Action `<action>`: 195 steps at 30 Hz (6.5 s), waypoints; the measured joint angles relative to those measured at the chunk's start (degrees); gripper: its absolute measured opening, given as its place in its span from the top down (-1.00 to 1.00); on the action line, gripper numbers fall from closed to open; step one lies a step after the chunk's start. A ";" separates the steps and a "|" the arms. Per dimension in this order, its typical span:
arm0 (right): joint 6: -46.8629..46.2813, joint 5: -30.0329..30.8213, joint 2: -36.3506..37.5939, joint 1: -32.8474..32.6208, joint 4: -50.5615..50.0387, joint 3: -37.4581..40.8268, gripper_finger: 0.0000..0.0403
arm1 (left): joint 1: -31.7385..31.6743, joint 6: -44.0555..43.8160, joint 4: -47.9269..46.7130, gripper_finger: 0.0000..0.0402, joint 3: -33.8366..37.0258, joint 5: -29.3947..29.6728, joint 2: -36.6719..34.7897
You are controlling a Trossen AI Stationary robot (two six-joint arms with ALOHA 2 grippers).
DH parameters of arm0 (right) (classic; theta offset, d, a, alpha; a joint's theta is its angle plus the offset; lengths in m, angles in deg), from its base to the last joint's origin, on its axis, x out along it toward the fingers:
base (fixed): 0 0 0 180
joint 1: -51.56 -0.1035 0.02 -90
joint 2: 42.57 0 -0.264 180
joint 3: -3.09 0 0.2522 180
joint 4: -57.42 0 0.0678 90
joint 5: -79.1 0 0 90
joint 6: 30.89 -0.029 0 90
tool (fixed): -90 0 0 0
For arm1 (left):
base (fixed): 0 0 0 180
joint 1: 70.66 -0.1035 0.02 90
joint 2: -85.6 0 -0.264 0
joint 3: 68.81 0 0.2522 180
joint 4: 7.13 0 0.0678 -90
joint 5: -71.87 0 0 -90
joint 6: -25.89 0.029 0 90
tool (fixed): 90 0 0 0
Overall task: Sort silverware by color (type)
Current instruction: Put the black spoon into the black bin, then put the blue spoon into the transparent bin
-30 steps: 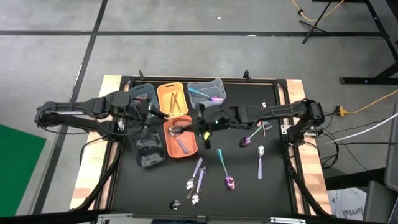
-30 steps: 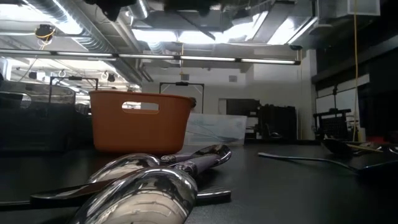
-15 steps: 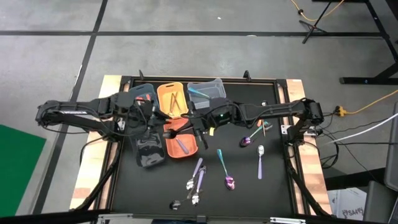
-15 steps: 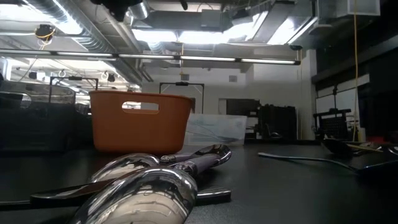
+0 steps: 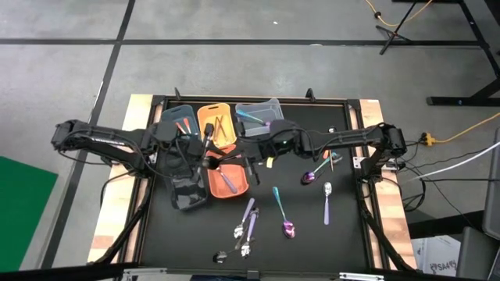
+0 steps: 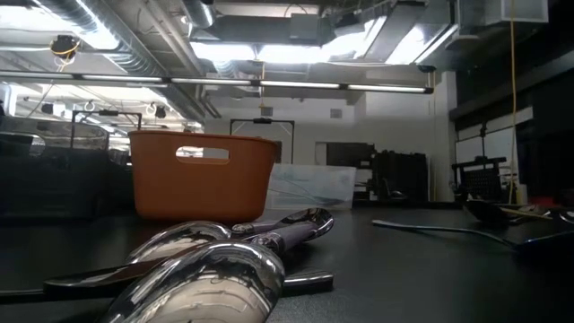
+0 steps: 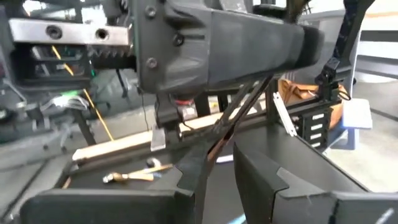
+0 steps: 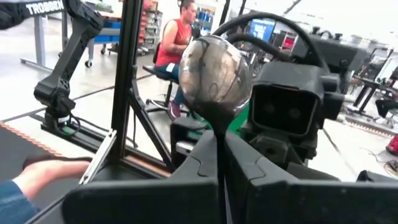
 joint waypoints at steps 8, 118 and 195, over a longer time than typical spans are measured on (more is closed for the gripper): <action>0.01 -2.43 0.01 0.00 4.30 0.00 1.00 | 1.40 0.54 3.51 0.64 0.00 0.11 -0.03; -3.47 16.79 8.47 0.00 -60.28 -0.02 0.56 | 20.11 -97.40 -71.09 1.00 -0.02 11.59 1.85; -90.33 30.26 -2.06 -24.96 -66.70 12.02 0.56 | 20.10 -62.38 -41.47 0.72 0.00 15.28 1.33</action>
